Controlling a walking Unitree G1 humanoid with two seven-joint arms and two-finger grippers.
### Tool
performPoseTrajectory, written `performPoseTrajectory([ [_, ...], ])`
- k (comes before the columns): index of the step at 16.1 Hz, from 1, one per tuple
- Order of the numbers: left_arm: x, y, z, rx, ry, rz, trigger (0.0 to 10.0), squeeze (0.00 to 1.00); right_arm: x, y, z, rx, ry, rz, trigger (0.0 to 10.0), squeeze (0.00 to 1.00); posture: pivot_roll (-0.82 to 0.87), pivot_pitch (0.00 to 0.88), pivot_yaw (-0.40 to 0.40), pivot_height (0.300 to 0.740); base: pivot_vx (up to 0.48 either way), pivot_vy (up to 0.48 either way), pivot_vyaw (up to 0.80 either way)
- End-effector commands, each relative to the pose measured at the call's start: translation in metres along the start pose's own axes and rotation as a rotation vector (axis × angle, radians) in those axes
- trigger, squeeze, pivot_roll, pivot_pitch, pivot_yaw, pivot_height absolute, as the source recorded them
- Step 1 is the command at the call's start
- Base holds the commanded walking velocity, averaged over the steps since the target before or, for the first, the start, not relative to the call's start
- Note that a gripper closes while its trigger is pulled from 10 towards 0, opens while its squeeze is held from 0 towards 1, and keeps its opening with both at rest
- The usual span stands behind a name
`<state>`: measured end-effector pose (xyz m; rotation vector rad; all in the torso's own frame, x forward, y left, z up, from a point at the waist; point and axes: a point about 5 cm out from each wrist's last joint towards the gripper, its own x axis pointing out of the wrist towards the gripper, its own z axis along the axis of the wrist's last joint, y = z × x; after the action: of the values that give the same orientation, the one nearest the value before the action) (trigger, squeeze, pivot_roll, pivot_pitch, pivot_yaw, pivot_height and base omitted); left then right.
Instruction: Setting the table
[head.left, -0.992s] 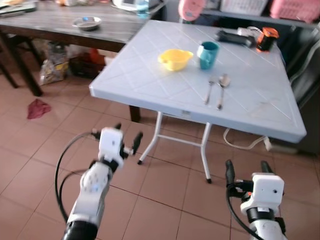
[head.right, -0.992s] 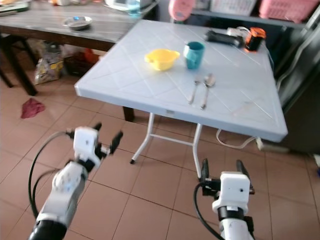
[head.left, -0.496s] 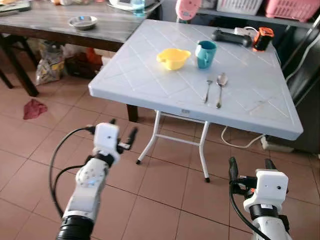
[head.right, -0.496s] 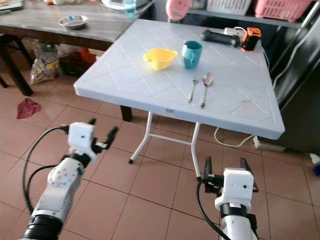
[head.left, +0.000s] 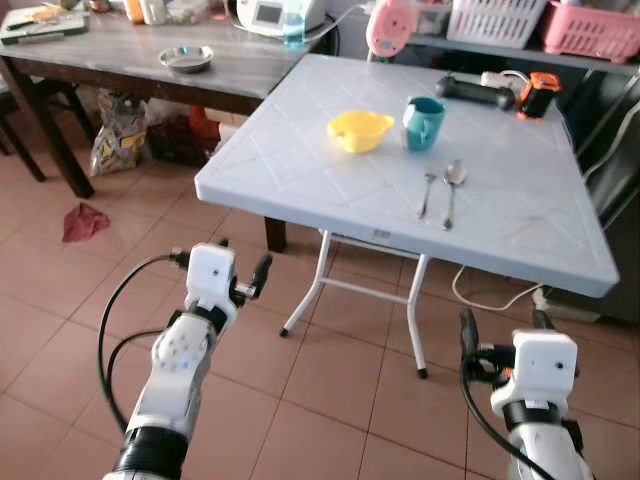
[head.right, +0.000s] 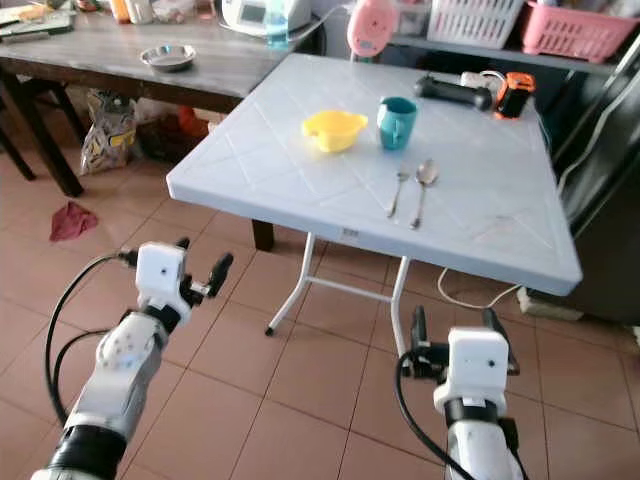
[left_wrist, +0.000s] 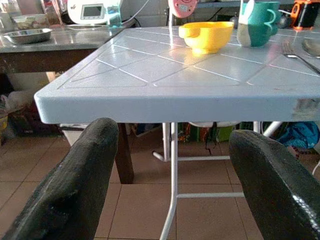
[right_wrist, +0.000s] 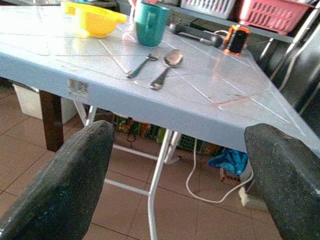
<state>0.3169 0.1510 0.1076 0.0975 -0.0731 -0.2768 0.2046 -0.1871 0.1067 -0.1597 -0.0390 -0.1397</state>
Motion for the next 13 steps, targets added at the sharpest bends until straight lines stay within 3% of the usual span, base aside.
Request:
performPoseTrajectory([
  [1, -0.0001, 0.001, -0.0047, -0.018, 0.026, 0.008, 10.0, 0.0, 0.0007, -0.0011, 0.0014, 0.0, 0.0, -0.004, 10.0, 0.0, 0.02, 0.044, -0.012, 0.74, 0.0, 0.36, 0.0],
  [9, 0.0022, -0.0032, -0.0088, -0.024, 0.051, -0.032, 10.0, 0.0, 0.0007, 0.0022, 0.0009, 0.002, -0.003, -0.007, 10.0, 0.0, 0.02, 0.044, 0.002, 0.74, 0.0, 0.387, 0.0],
  [13, 0.0017, -0.0081, -0.0052, 0.003, 0.018, -0.071, 10.0, 0.0, -0.0008, 0.0011, 0.0001, 0.0, -0.002, -0.017, 10.0, 0.0, 0.01, 0.047, 0.007, 0.74, 0.0, 0.0, 0.0],
])
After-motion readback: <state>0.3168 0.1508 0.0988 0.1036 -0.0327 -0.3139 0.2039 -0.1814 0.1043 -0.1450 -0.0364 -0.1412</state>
